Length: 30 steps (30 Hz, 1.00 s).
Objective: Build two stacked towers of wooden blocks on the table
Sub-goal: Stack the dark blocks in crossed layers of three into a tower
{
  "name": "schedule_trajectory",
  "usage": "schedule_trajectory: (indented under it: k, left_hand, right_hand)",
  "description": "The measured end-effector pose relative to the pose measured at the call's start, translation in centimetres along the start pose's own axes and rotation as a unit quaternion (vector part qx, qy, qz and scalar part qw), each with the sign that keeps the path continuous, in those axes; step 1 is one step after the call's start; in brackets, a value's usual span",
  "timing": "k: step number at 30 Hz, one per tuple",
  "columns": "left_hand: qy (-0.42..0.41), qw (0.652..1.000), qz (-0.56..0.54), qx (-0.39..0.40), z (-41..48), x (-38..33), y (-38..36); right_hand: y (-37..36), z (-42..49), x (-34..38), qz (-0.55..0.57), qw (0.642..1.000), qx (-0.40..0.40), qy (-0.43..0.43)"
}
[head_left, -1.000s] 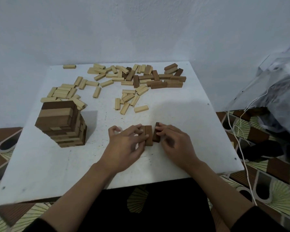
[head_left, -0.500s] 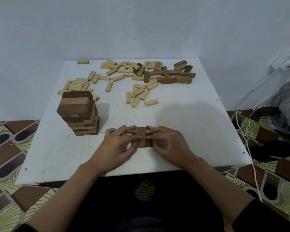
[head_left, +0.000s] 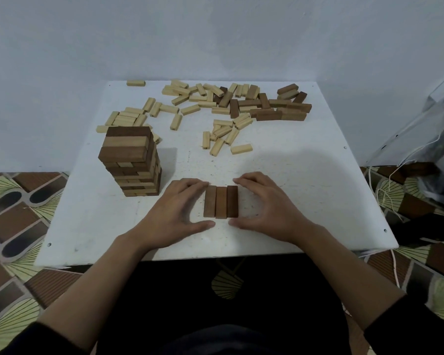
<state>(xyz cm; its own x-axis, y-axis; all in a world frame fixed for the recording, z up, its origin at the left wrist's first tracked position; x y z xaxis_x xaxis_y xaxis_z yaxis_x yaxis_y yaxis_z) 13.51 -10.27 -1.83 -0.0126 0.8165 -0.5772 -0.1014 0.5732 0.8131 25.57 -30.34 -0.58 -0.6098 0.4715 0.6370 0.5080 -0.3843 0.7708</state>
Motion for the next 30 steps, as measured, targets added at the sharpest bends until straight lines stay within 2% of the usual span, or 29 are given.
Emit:
schedule_trajectory:
  k: [6,14,23,30]
  left_hand:
    - [0.008,1.0,-0.002,-0.018,0.9,0.5,-0.3]
    - [0.017,0.999,-0.012,-0.035,0.9,0.5,-0.5]
    - [0.054,0.995,-0.081,-0.021,1.9,0.0,-0.3]
    - [0.04,0.995,-0.088,-0.005,2.4,-0.1,0.2]
  right_hand:
    - [-0.1,1.6,-0.2,-0.019,0.999,0.022,-0.02]
    - [-0.5,1.9,-0.2,-0.023,1.0,0.019,-0.005]
    - [-0.9,2.1,-0.2,-0.042,0.998,0.038,0.013]
    - [-0.8,2.5,-0.3,-0.047,0.998,0.046,0.012]
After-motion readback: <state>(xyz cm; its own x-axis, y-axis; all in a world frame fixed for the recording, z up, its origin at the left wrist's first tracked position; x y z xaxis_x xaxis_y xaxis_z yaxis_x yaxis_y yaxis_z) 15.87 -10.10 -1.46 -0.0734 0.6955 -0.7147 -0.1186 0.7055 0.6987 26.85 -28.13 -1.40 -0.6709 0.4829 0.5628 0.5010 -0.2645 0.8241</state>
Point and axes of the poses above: each hand's wrist, its own z-axis towards the middle knuckle, its own y-axis out of the back of the hand, x = y × z, the point moved 3 cm from there along z, towards the middle knuckle
